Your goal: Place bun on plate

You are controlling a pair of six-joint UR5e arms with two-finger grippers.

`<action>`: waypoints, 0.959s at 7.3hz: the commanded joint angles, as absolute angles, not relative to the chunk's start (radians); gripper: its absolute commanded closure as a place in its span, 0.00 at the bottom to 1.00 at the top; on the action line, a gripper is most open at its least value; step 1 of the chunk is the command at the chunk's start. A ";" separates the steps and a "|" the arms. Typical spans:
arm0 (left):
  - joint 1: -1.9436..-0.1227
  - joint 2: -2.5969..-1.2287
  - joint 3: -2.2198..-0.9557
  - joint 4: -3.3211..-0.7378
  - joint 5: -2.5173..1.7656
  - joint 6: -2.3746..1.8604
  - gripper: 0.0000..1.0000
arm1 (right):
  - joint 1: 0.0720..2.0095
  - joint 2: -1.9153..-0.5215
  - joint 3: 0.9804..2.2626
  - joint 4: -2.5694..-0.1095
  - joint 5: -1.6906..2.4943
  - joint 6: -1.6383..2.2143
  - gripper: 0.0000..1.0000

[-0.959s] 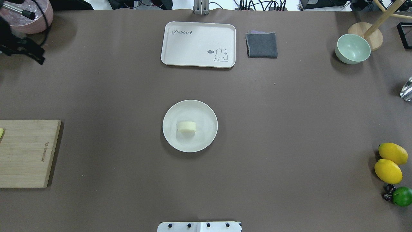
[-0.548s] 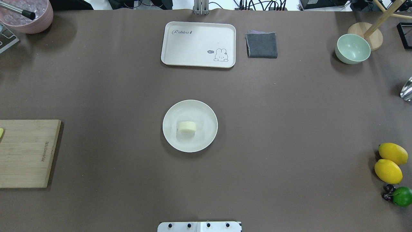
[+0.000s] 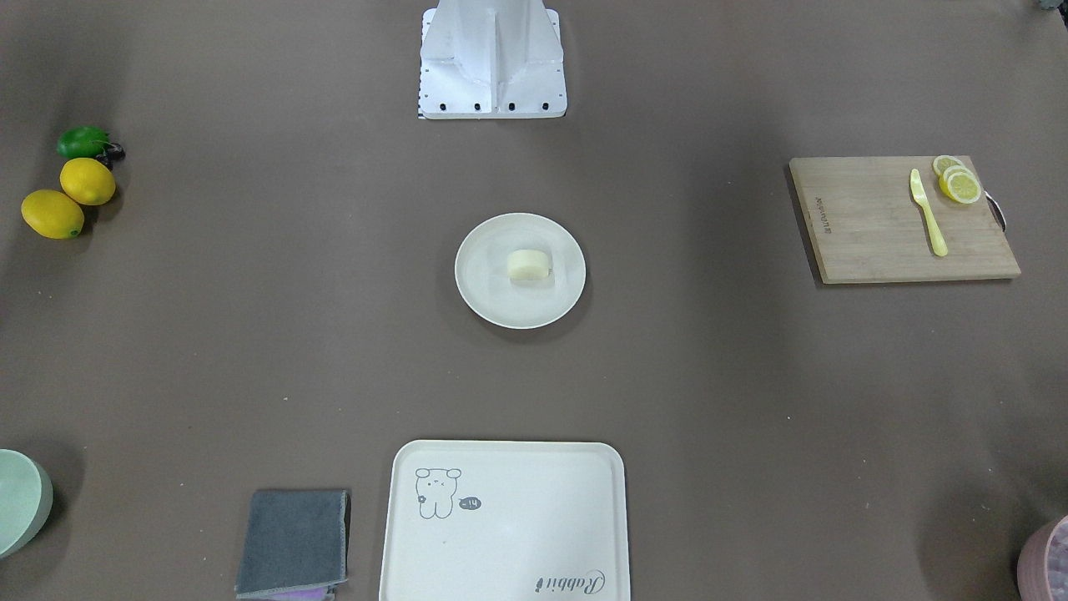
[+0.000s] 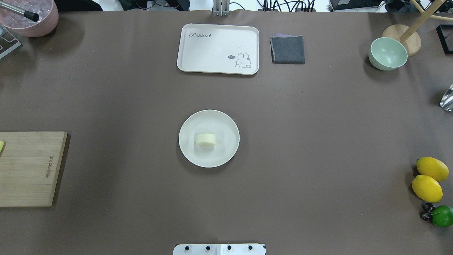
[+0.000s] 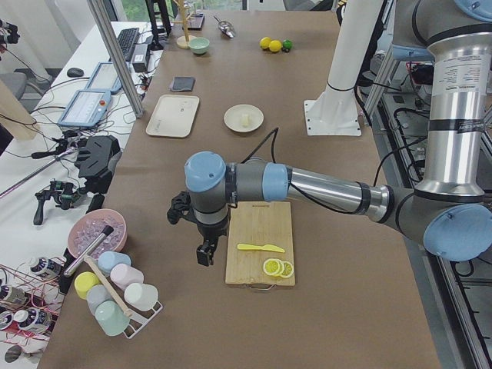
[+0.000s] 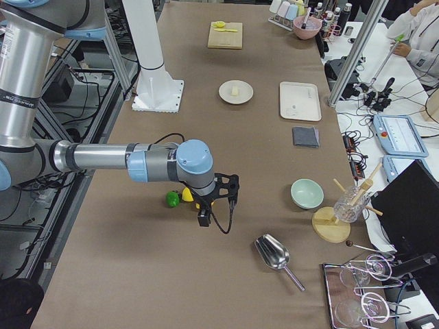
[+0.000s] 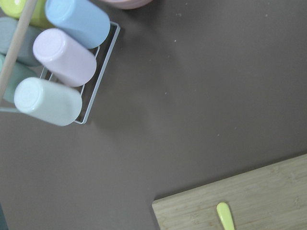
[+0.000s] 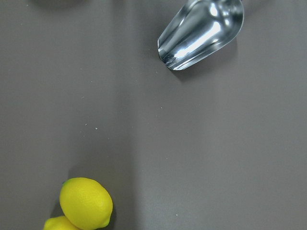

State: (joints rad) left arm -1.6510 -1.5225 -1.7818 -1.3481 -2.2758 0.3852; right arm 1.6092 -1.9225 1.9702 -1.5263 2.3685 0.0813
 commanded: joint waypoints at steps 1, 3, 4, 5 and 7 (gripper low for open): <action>-1.663 -1.459 -1.766 -1.385 -2.281 0.390 0.02 | 1.609 -1.922 1.970 -1.526 2.372 0.081 0.00; -1.663 -1.445 -1.769 -1.425 -2.281 0.390 0.02 | 1.609 -1.922 1.970 -1.526 2.372 0.081 0.00; -1.663 -1.437 -1.729 -1.477 -2.280 0.388 0.02 | 1.609 -1.922 1.970 -1.526 2.373 0.081 0.00; -1.663 -1.428 -1.712 -1.535 -2.279 0.387 0.02 | 1.609 -1.922 1.968 -1.526 2.373 0.081 0.00; -1.664 -1.428 -1.677 -1.537 -2.278 0.385 0.02 | 1.609 -1.921 1.968 -1.525 2.375 0.081 0.00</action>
